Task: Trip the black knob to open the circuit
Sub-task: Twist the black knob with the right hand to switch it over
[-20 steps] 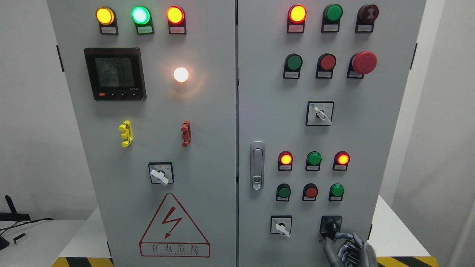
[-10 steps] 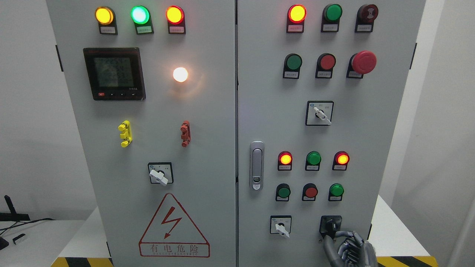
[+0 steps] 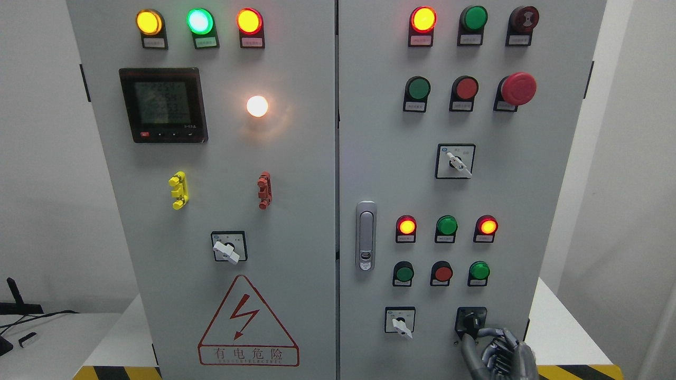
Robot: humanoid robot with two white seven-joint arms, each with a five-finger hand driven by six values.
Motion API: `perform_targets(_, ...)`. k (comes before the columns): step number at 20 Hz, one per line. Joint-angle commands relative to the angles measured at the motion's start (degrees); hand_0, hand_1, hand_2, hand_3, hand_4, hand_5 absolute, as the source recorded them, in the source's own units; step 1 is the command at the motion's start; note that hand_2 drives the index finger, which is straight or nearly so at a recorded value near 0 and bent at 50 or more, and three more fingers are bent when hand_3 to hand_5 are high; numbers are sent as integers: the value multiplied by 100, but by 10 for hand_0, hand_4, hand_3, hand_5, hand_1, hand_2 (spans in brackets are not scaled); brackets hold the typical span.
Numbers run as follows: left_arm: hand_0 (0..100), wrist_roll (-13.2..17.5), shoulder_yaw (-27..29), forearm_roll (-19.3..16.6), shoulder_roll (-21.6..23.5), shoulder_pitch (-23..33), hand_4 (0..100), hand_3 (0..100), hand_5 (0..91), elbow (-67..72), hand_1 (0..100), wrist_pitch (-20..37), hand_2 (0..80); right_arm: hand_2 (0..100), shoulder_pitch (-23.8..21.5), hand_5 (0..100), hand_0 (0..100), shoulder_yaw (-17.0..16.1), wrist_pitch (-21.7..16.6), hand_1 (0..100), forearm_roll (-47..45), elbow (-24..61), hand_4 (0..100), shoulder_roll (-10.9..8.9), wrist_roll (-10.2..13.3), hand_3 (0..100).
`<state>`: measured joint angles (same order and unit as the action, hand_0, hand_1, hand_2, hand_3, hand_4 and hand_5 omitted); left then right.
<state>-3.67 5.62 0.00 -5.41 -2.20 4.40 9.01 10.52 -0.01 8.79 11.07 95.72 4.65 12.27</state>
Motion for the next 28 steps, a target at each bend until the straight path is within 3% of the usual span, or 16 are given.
perform_targets(1,120,-2,0,26,5,0,0,0,0,0,389,-5,0,538,-6,1000,412,1,0,738,1,-1,988,1,-5,929)
perform_targets(28,120,-2,0,26,5,0,0,0,0,0,389,-5,0,549,11,1000,413,71,0,740,18,-27,996,1,-164,933)
